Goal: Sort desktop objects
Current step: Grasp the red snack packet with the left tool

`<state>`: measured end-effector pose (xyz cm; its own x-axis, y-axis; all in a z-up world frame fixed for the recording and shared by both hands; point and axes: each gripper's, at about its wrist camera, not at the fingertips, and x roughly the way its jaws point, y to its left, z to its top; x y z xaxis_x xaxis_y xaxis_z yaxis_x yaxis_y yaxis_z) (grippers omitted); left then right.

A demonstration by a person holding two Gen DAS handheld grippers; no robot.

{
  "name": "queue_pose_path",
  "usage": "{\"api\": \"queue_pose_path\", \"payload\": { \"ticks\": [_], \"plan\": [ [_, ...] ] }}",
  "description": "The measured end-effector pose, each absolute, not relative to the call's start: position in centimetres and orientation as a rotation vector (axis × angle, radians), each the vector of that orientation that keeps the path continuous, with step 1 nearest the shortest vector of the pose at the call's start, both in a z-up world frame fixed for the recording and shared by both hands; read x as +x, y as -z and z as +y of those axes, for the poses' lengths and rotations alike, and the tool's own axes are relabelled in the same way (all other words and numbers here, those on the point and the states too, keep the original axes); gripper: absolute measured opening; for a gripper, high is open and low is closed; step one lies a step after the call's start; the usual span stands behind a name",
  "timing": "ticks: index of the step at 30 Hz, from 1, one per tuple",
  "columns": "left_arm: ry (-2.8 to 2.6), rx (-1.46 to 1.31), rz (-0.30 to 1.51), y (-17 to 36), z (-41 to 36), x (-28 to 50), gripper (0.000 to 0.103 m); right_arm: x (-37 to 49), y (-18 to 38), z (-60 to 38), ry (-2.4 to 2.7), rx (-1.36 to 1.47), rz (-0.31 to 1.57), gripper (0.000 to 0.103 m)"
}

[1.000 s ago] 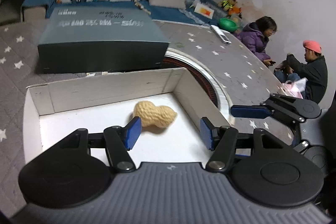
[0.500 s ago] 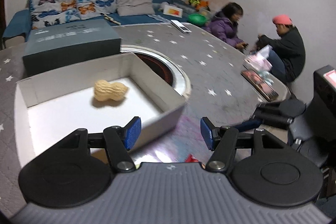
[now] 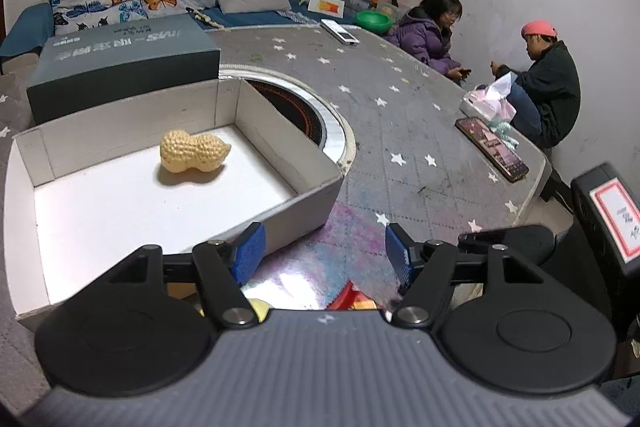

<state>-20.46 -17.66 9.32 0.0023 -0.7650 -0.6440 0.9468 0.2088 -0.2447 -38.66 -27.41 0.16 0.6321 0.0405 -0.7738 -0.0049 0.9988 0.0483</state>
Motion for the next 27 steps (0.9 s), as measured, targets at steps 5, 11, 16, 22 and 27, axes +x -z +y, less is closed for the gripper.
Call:
{"api": "queue_pose_path", "payload": {
  "ticks": [5,11,16,22,27],
  "plan": [
    [1.391,0.315,0.805,-8.6,-18.0,-20.7,0.066,-38.8,0.0,-28.3,0.024,0.010,0.889,0.080],
    [1.418,0.379,0.842,-7.2,-18.8,-21.6,0.065,-39.3,0.1,-29.0,0.085,-0.046,0.884,0.079],
    [1.409,0.430,0.889,-5.7,-19.2,-22.7,0.066,-39.9,0.2,-29.6,0.067,0.041,0.897,0.074],
    [1.410,0.440,0.916,-5.0,-19.5,-22.8,0.066,-40.8,0.4,-29.0,0.008,0.115,0.889,0.070],
    [1.410,0.428,0.940,-4.9,-20.1,-22.6,0.066,-40.3,0.4,-28.5,-0.022,0.126,0.877,0.070]
  ]
}}
